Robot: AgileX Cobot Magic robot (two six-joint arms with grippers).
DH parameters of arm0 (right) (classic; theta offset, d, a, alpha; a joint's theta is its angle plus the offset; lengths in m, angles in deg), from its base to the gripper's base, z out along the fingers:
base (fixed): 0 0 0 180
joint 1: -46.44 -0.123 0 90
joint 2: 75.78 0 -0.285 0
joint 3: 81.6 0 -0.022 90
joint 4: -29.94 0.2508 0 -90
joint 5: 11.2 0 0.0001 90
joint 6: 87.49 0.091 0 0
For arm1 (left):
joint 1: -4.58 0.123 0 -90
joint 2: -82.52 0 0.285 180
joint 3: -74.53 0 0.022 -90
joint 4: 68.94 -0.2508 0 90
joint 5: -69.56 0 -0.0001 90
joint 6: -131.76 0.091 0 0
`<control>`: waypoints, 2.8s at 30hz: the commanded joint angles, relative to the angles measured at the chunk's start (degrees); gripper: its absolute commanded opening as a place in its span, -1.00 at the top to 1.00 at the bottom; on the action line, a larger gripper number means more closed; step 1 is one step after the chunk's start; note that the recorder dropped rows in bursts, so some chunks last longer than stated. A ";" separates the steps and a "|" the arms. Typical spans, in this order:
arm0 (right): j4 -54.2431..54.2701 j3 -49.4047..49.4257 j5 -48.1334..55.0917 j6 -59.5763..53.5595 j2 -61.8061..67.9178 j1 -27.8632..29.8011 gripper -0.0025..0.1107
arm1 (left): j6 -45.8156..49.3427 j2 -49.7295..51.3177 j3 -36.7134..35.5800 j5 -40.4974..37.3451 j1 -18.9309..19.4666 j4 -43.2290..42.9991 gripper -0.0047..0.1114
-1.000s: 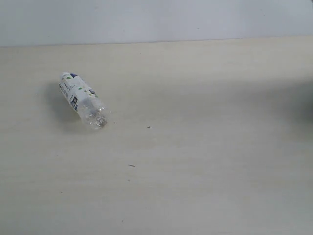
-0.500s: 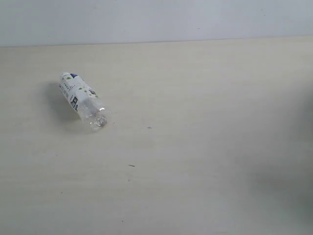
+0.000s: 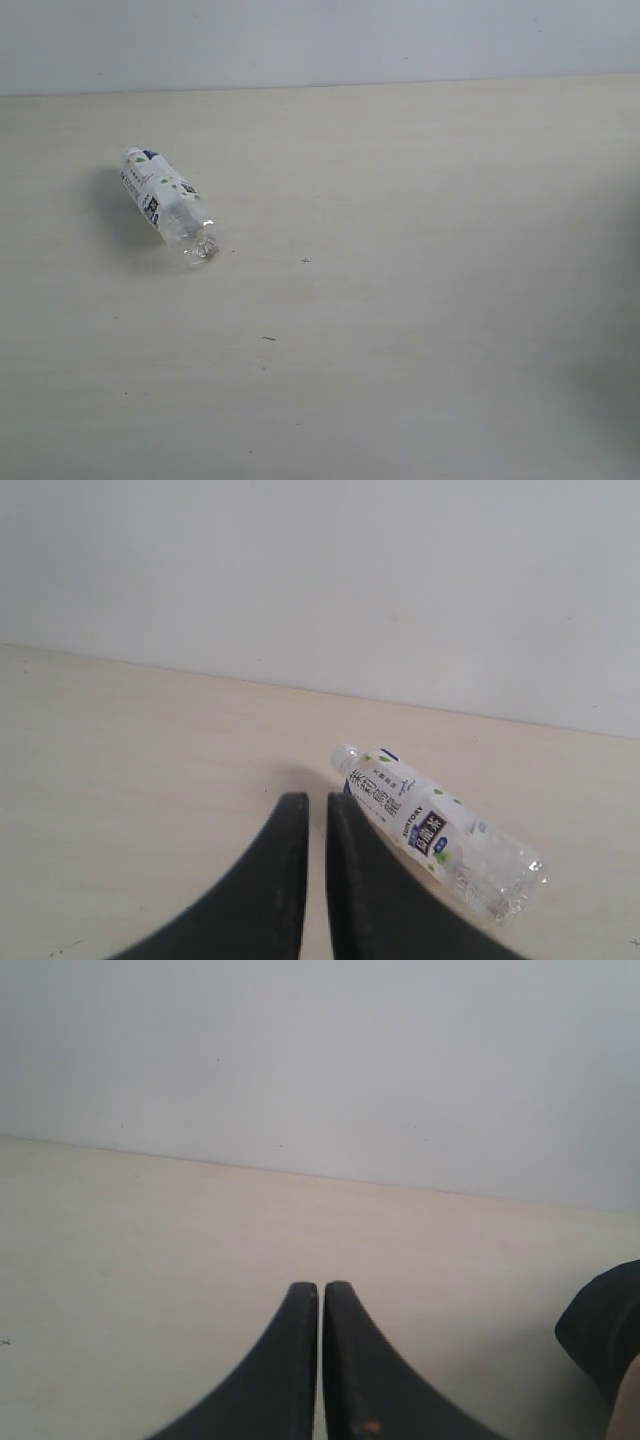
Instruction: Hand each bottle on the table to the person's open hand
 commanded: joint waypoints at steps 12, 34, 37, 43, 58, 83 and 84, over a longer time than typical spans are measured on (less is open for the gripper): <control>-0.82 3.49 -2.60 -0.06 -4.22 0.18 0.91 | 0.05 -0.36 -0.02 -0.11 -0.36 0.01 0.75; -1.29 3.49 -2.85 -0.06 -4.22 0.18 0.91 | 0.05 -0.36 -0.02 -0.25 -0.36 0.01 0.75; -1.19 3.49 -2.83 -0.06 -4.22 0.18 0.91 | 0.05 -0.36 -0.02 -0.25 -0.36 0.01 0.75; -1.19 3.49 -2.83 -0.06 -4.22 0.18 0.91 | 0.05 -0.36 -0.02 -0.25 -0.36 0.01 0.75; -1.06 3.49 -2.83 -0.06 -4.22 0.18 0.91 | 0.05 -0.36 -0.02 -0.25 -0.36 0.01 0.75; -0.95 3.49 -2.83 -0.06 -4.22 0.18 0.91 | -13.49 -0.36 -0.02 39.96 -0.39 3.24 0.76; -0.95 3.49 -2.83 -0.06 -4.22 0.18 0.91 | -13.34 -0.36 -0.02 44.29 -0.29 3.63 0.76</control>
